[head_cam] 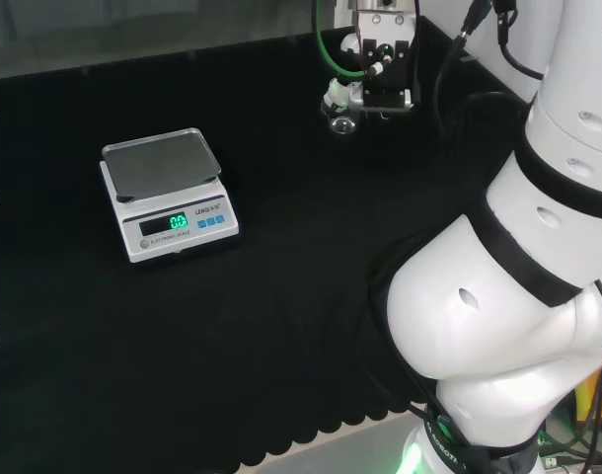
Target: Put the beaker on the electronic balance.
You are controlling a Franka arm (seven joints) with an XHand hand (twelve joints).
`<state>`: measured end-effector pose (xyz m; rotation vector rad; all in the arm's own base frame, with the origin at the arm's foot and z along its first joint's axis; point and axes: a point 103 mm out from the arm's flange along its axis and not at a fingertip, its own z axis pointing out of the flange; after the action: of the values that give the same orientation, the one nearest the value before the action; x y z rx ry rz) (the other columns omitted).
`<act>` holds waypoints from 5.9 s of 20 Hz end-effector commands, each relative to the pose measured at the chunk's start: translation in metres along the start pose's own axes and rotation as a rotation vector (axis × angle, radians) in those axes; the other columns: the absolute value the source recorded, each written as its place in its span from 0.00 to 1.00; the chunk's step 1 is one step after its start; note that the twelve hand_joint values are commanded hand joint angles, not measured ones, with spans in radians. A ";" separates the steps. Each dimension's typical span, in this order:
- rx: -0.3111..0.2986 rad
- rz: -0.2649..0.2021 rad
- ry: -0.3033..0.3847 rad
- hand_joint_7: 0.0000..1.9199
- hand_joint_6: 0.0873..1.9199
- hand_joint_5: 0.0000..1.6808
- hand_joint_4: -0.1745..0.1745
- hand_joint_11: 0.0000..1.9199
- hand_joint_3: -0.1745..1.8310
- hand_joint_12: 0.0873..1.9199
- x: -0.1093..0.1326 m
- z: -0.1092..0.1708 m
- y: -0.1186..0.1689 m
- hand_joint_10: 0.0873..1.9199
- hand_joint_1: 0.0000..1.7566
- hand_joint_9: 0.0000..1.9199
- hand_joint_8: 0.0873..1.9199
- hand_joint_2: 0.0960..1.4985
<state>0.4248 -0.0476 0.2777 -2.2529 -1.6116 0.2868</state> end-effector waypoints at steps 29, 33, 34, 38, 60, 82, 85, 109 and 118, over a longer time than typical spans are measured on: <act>0.091 -0.243 -0.041 0.54 0.55 0.55 0.00 0.85 0.08 0.26 0.146 0.022 0.056 0.24 0.65 0.73 0.50 0.75; 0.103 -0.270 -0.043 0.54 0.55 0.55 0.00 0.85 0.08 0.26 0.167 0.031 0.066 0.25 0.65 0.73 0.50 0.75; 0.106 -0.276 -0.047 0.54 0.55 0.55 0.00 0.85 0.08 0.26 0.173 0.033 0.069 0.25 0.65 0.73 0.50 0.75; 0.118 -0.302 -0.058 0.54 0.55 0.55 0.00 0.85 0.08 0.26 0.195 0.041 0.075 0.25 0.65 0.73 0.50 0.75; 0.140 -0.337 -0.102 0.55 0.54 0.55 0.00 0.85 0.08 0.26 0.259 0.057 0.102 0.27 0.65 0.73 0.50 0.75; 0.155 -0.370 -0.100 0.55 0.54 0.55 0.00 0.85 0.08 0.26 0.275 0.065 0.114 0.27 0.65 0.73 0.50 0.75; 0.156 -0.362 -0.119 0.55 0.54 0.55 0.00 0.85 0.08 0.26 0.279 0.067 0.114 0.27 0.65 0.73 0.50 0.75; 0.178 -0.356 -0.128 0.55 0.54 0.55 0.00 0.84 0.08 0.26 0.302 0.084 0.122 0.28 0.65 0.72 0.50 0.75; 0.187 -0.351 -0.125 0.54 0.54 0.56 0.12 0.84 0.08 0.27 0.305 0.090 0.125 0.28 0.64 0.72 0.50 0.74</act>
<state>0.6022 0.2179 0.1587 -1.8103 -1.9207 0.4689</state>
